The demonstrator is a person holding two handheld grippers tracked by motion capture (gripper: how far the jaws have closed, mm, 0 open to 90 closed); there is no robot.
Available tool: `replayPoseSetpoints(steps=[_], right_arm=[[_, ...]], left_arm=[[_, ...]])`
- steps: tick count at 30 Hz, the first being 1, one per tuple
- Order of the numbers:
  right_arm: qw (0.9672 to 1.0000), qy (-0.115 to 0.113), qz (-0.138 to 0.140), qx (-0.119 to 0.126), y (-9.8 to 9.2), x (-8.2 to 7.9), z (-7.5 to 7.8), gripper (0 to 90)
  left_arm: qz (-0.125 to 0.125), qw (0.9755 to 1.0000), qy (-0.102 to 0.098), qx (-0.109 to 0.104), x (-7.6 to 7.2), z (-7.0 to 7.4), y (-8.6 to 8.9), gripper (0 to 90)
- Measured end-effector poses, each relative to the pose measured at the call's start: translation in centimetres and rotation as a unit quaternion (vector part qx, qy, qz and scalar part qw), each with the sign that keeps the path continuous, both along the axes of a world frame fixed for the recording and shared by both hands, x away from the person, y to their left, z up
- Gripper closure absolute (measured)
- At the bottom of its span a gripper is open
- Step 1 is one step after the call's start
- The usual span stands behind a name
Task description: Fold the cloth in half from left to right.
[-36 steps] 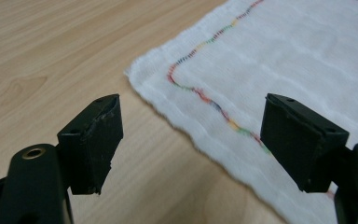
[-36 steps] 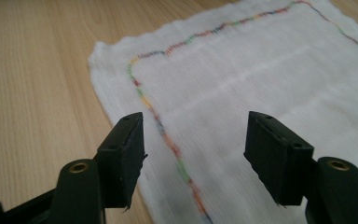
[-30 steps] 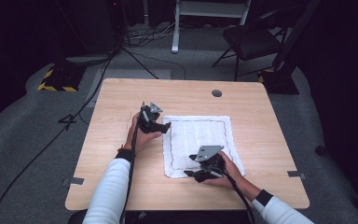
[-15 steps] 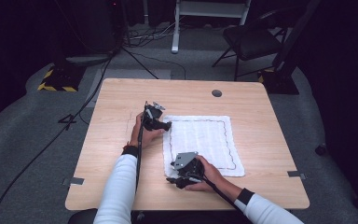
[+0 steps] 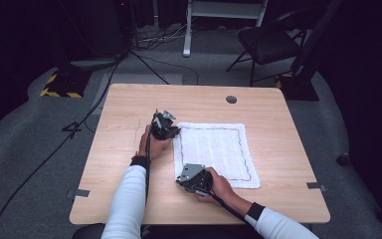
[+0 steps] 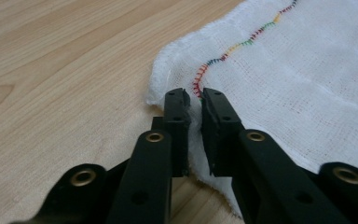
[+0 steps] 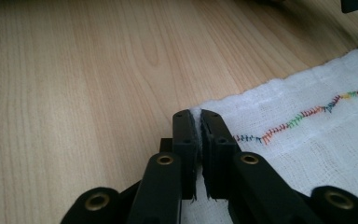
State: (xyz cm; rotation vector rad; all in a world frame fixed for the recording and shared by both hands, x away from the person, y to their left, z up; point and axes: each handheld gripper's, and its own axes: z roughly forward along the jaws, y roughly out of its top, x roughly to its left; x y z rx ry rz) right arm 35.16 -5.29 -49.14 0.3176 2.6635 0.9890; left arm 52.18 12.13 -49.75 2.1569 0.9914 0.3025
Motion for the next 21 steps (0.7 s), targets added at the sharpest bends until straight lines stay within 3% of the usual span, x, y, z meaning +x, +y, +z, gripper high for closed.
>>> replayPoseSetpoints(steps=[4, 7, 11, 14, 21], right_arm=[[0.9999, -0.004, 0.012, -0.001, 0.5, -0.2, 0.1, 86.0], [0.9997, -0.011, 0.021, 0.001, 1.0, -0.5, 0.4, 86.2], [0.9993, -0.015, 0.034, 0.002, 1.7, -0.7, 0.7, 86.4], [0.9989, -0.018, 0.043, 0.007, 2.2, -0.8, 1.2, 86.5], [0.9983, -0.029, 0.048, 0.019, 2.9, -0.9, 2.3, 86.5]], left_arm=[[0.001, 0.9999, 0.007, -0.011, -0.4, 0.0, 1.2, 84.5], [0.005, 0.9999, 0.005, 0.009, -0.9, 0.4, 2.5, 84.6], [0.001, 0.9998, 0.010, 0.019, -1.4, 0.9, 3.7, 85.3], [0.007, 0.9997, 0.004, 0.025, -1.9, 1.2, 4.6, 85.3], [0.027, 0.9994, -0.012, 0.016, -2.6, 2.5, 5.6, 85.3]])
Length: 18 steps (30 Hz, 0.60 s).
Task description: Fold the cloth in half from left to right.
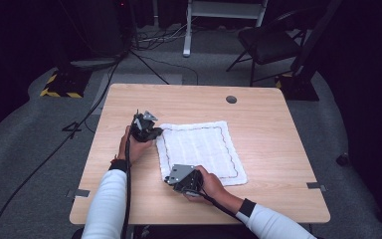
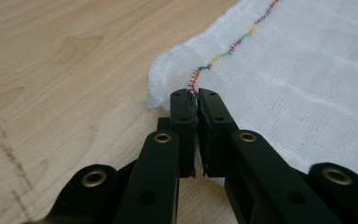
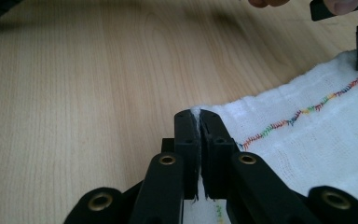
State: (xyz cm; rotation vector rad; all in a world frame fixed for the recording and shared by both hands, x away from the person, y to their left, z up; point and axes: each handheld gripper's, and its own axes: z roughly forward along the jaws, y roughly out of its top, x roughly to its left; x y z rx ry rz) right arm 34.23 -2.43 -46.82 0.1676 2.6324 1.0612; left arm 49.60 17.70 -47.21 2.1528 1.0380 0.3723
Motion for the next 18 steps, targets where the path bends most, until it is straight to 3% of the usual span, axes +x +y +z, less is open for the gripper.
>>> replayPoseSetpoints(steps=[2, 6, 11, 15, 18], right_arm=[[0.9999, -0.007, -0.004, 0.007, -0.2, -0.1, 0.6, 86.5], [0.9997, -0.003, -0.017, 0.015, -1.5, 0.0, 1.2, 86.5], [0.9987, 0.004, -0.036, 0.035, -4.1, 0.3, 2.0, 86.5], [0.9977, 0.012, -0.050, 0.044, -6.0, 0.5, 2.4, 86.5], [0.9963, 0.018, -0.066, 0.052, -8.8, 0.4, 2.9, 86.5]], left_arm=[[0.010, 0.9998, -0.011, -0.013, -0.2, 0.6, -0.4, 85.4], [0.003, 0.9995, -0.022, -0.021, -0.2, 1.3, -1.7, 85.3], [0.000, 0.9977, -0.036, -0.058, 0.0, 1.8, -4.1, 85.3], [-0.015, 0.9973, -0.041, -0.059, 0.2, 2.0, -6.1, 85.4], [-0.026, 0.9970, -0.047, -0.057, 0.5, 2.1, -8.4, 85.4]])
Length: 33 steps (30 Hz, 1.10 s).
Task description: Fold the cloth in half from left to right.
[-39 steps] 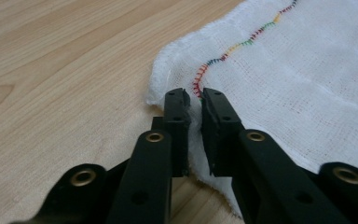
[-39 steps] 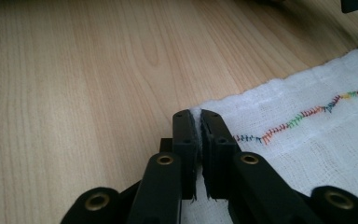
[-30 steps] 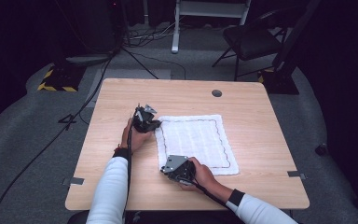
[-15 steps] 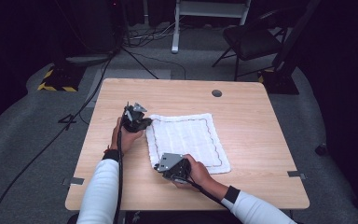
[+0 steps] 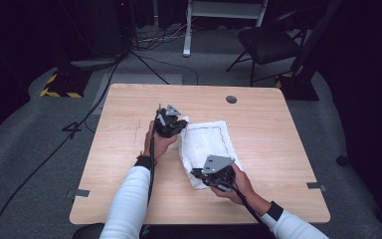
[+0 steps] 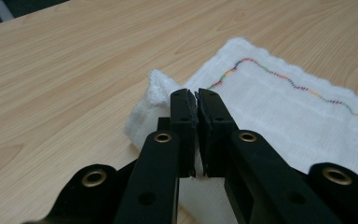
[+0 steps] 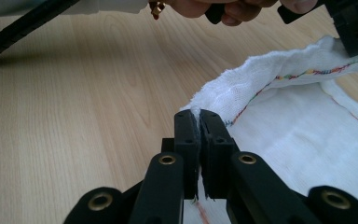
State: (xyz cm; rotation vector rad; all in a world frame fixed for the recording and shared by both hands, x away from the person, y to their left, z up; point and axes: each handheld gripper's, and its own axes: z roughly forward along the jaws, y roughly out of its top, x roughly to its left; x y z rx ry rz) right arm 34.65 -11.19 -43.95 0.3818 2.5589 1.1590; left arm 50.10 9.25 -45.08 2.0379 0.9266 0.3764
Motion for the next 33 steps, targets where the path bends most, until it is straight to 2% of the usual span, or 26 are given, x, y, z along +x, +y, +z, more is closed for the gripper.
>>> replayPoseSetpoints(steps=[1, 2, 4, 8, 9, 11, 12, 14, 22, 29, 33], right_arm=[[1.0000, 0.000, 0.000, 0.000, 0.0, 0.0, 0.0, 86.5], [1.0000, -0.003, -0.008, 0.003, -1.1, -0.1, 0.2, 86.5], [0.9999, -0.003, -0.012, 0.005, -1.6, -0.1, 0.3, 86.5], [0.9993, 0.001, -0.035, 0.011, -4.2, -0.2, 0.6, 86.5], [0.9993, 0.001, -0.035, 0.011, -4.2, -0.2, 0.6, 86.5], [0.9984, 0.001, -0.055, 0.014, -6.0, -0.1, 0.7, 86.5], [0.9984, 0.001, -0.055, 0.014, -6.0, -0.1, 0.7, 86.5], [0.9972, 0.001, -0.073, 0.015, -7.4, 0.0, 0.7, 86.5], [0.9948, 0.005, -0.101, 0.012, -10.0, 0.2, 0.6, 86.5], [0.9936, 0.012, -0.113, 0.006, -11.3, 0.3, 0.1, 86.5], [0.9933, 0.020, -0.114, -0.007, -11.8, 0.2, -0.5, 86.4]], left_arm=[[0.000, 1.0000, 0.000, 0.000, 0.0, 0.0, 0.0, 85.4], [-0.004, 1.0000, -0.002, 0.002, 0.2, 0.0, -0.6, 85.4], [-0.008, 1.0000, -0.005, 0.000, 0.3, 0.1, -1.5, 85.4], [-0.025, 0.9996, -0.007, 0.005, 0.7, 0.2, -3.6, 85.4], [-0.025, 0.9996, -0.007, 0.005, 0.7, 0.2, -3.6, 85.4], [-0.034, 0.9994, -0.009, 0.007, 0.9, 0.3, -4.6, 85.4], [-0.034, 0.9994, -0.009, 0.007, 0.9, 0.3, -4.6, 85.4], [-0.041, 0.9990, -0.013, 0.009, 1.1, 0.4, -5.8, 85.4], [-0.052, 0.9984, -0.017, 0.016, 1.7, 0.5, -7.9, 85.4], [-0.059, 0.9979, -0.013, 0.024, 2.3, -0.1, -9.6, 85.4], [-0.066, 0.9973, -0.013, 0.029, 2.6, -0.5, -10.8, 85.3]])
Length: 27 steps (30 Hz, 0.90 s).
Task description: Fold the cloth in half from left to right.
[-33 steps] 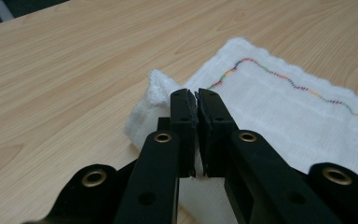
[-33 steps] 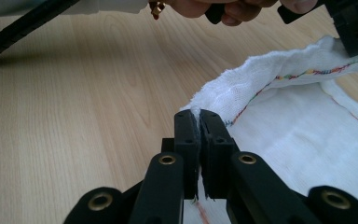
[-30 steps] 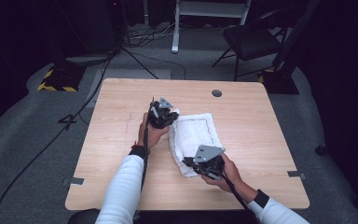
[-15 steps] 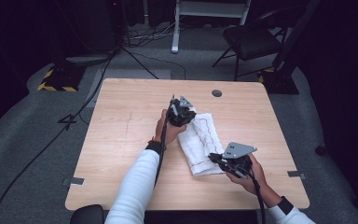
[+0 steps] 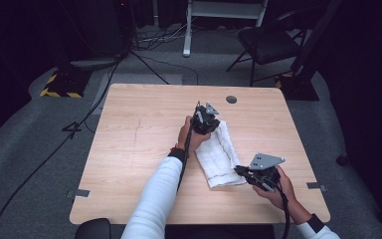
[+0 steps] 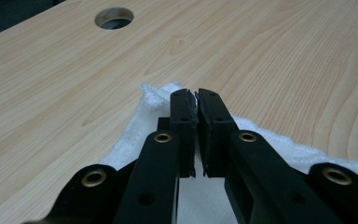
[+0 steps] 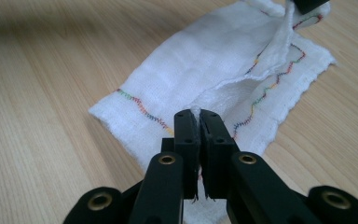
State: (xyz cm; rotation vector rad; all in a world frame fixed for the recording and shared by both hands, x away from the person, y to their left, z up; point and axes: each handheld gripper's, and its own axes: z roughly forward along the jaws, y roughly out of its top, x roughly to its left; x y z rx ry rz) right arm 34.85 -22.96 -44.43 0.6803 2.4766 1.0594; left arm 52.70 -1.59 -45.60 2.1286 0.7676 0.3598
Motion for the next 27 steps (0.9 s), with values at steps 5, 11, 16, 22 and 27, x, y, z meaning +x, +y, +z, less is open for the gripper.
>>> replayPoseSetpoints(steps=[5, 11, 16, 22, 27], right_arm=[[0.9999, 0.009, -0.002, -0.007, -0.4, -0.1, -0.4, 86.4], [0.9990, 0.036, -0.020, -0.019, -1.5, 0.3, -1.5, 75.4], [0.9978, 0.041, -0.039, -0.034, -2.0, 0.5, -2.2, 62.0], [0.9978, 0.038, -0.052, -0.017, -3.0, 0.6, -1.8, 52.4], [0.9970, 0.024, -0.072, 0.012, -4.3, 0.9, -0.8, 49.1]], left_arm=[[-0.008, 1.0000, 0.002, 0.000, 0.4, -0.3, -1.3, 85.4], [0.010, 0.9999, -0.010, 0.008, 0.8, -0.8, -3.4, 69.2], [0.025, 0.9995, -0.003, 0.017, 0.1, -0.5, -3.4, 44.7], [-0.015, 0.9990, -0.005, 0.042, -3.0, 0.6, -1.5, 29.2], [-0.065, 0.9959, -0.014, 0.061, -7.6, 0.7, 1.1, 25.5]])
